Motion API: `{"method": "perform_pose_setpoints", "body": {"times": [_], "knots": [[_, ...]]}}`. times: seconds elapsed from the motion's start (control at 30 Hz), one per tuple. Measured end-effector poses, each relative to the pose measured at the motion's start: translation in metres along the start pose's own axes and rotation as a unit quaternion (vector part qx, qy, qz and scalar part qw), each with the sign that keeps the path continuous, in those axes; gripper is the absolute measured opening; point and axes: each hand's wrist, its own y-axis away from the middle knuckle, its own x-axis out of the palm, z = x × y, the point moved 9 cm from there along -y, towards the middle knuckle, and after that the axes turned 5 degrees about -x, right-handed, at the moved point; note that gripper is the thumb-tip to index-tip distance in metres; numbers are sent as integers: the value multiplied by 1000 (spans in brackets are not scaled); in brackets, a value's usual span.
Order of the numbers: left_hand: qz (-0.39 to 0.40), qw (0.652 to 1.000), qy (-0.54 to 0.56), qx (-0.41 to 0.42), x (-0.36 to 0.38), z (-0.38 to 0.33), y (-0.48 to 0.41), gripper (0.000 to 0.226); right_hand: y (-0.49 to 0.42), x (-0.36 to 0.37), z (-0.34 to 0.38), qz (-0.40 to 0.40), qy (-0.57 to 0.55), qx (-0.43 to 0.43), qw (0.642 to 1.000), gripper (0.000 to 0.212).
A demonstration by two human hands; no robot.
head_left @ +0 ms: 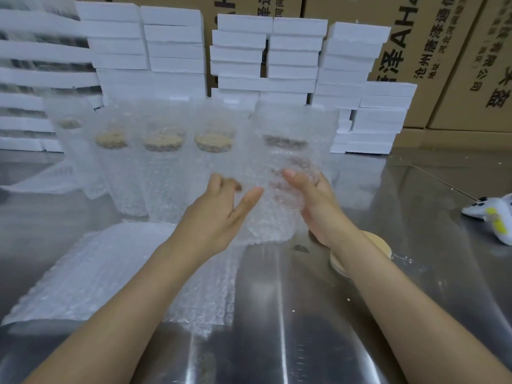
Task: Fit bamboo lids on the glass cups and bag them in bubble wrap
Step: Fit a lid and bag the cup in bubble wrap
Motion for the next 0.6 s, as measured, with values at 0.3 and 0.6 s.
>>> {"method": "perform_pose_setpoints", "body": {"times": [0.3,0.6], "knots": [[190,916,-334,-113,21,53,10,32,-6,-22,-11,-77,118,-19,990,61],[42,991,117,-54,11,19,-8,53,-4,-6,-13,12,105,-21,994,73]]}}
